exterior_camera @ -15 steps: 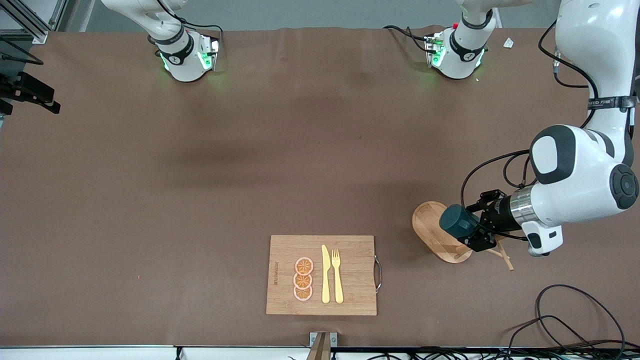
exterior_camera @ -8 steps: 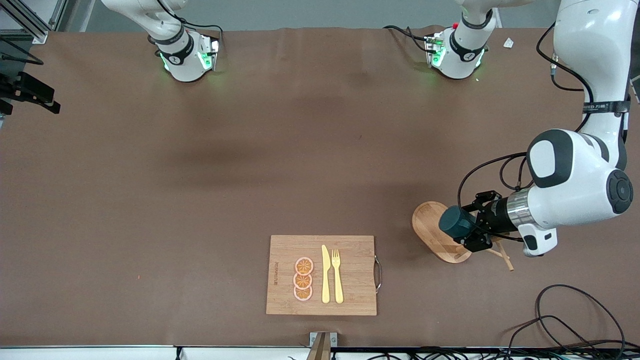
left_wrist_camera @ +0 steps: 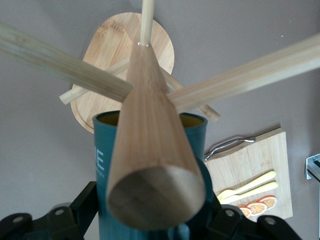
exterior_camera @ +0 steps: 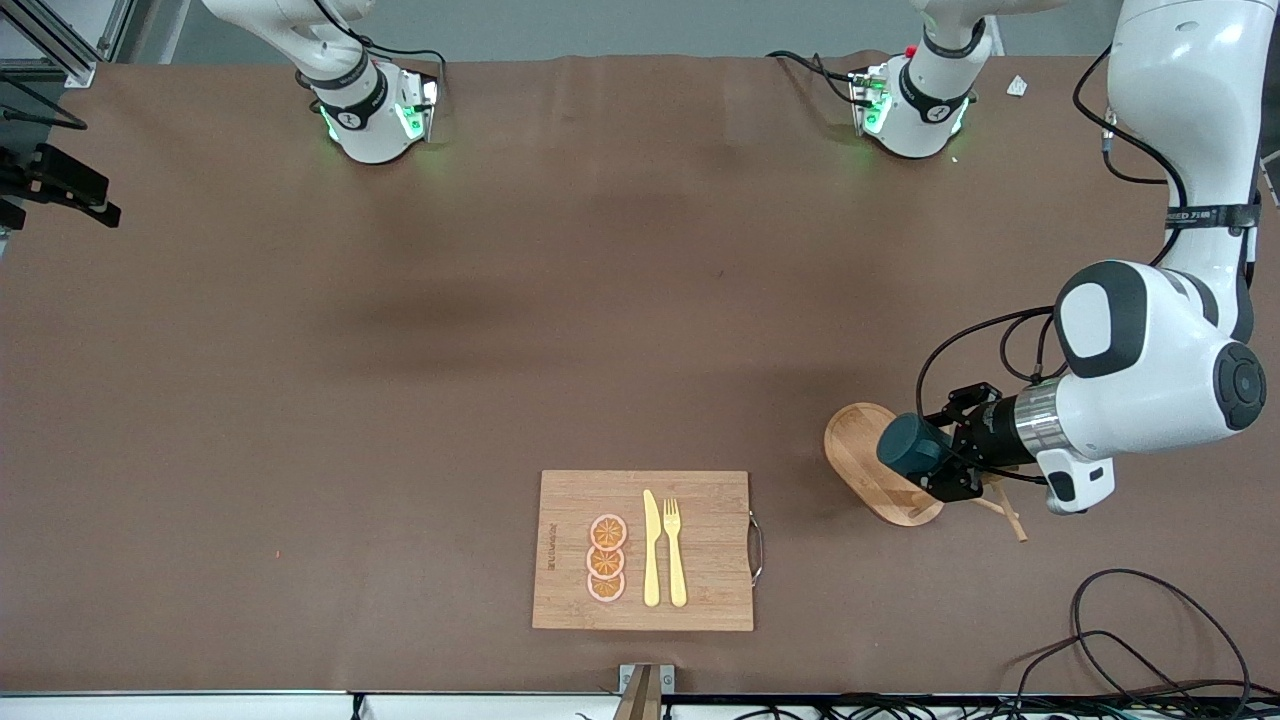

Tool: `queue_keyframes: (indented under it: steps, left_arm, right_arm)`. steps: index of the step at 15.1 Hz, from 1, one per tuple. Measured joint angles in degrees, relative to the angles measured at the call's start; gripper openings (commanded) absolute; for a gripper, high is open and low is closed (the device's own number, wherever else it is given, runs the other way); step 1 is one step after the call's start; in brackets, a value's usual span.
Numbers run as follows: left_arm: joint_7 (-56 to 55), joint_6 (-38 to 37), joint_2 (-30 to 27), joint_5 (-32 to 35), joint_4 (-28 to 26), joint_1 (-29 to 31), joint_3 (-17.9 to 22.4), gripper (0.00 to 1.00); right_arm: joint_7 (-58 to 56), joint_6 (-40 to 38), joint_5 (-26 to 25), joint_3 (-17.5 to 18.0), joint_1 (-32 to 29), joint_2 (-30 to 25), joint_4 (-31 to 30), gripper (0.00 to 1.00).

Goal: Transfer cup from left to right arm and place
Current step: 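Close the left gripper on the teal mug body, then lift the mug off the stand peg and carry it to mid-table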

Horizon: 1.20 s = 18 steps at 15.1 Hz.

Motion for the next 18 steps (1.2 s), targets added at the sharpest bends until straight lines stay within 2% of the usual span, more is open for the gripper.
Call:
queue_keyframes:
  steps: [6, 11, 14, 18]
  left_arm:
    - [-0.33, -3.65, -0.53, -1.38, 1.30, 0.01, -0.33, 0.54]
    - [-5.15, -4.78, -2.13, -0.80, 1.75, -0.90, -6.28, 0.54]
    - [-7.73, -4.26, -2.16, 0.01, 2.13, -5.11, -7.80, 0.54]
    - [-9.36, 1.87, -1.68, 3.11, 2.14, -13.18, -7.83, 0.54]
  right_arm:
    - [0.00, 0.00, 0.00, 0.00, 0.00, 0.00, 0.00, 1.00]
    - [0.00, 0.00, 0.00, 0.01, 0.00, 0.00, 0.00, 1.00]
    - [0.00, 0.00, 0.00, 0.02, 0.00, 0.00, 0.00, 1.00]
    - [0.00, 0.00, 0.00, 0.03, 0.01, 0.00, 0.00, 1.00]
